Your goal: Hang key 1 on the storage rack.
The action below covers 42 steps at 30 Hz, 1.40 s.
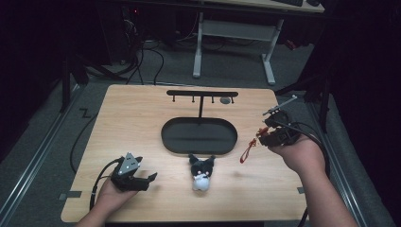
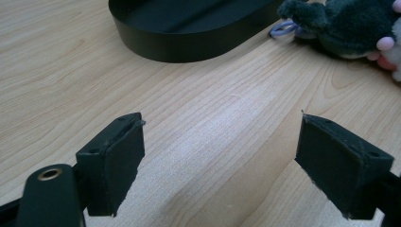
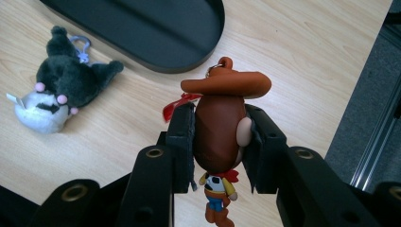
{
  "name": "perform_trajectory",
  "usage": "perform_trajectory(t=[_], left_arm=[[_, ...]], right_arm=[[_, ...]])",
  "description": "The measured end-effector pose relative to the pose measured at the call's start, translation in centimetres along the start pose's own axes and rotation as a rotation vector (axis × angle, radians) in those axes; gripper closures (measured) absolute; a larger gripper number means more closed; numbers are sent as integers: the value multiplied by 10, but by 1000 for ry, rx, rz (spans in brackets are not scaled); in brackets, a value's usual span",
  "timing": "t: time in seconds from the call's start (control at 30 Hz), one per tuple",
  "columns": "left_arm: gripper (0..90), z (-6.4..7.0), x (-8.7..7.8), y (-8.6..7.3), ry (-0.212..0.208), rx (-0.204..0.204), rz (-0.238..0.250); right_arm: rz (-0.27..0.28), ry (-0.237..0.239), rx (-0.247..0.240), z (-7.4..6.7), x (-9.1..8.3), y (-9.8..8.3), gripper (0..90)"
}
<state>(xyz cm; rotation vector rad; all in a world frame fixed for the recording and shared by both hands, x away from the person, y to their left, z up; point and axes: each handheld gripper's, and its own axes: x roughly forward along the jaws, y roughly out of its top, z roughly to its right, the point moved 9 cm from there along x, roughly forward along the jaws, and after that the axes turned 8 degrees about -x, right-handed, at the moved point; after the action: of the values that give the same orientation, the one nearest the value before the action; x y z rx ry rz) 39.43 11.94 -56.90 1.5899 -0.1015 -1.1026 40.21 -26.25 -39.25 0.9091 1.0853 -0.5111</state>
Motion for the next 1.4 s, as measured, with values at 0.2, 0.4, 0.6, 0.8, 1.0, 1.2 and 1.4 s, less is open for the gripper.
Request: perform_trajectory(t=[0.2, 0.4, 0.6, 0.8, 1.0, 1.2, 1.4], left_arm=[[166, -2, 0, 1, 1, -3, 5], [165, -1, 1, 0, -2, -5, 3], [164, -4, 0, 2, 4, -5, 8], [164, -5, 2, 1, 3, -6, 6], [161, -5, 2, 2, -6, -6, 3], [160, -7, -1, 3, 3, -16, 21], [160, -12, -2, 2, 4, -31, 21]], right_arm=[[4, -3, 4, 2, 5, 11, 673], [9, -6, 10, 5, 6, 18, 673], [-2, 5, 6, 4, 13, 24, 672], [2, 3, 11, 6, 13, 29, 672], [4, -3, 9, 8, 14, 39, 672], [7, 2, 14, 8, 16, 48, 672], [7, 8, 13, 10, 23, 61, 672]])
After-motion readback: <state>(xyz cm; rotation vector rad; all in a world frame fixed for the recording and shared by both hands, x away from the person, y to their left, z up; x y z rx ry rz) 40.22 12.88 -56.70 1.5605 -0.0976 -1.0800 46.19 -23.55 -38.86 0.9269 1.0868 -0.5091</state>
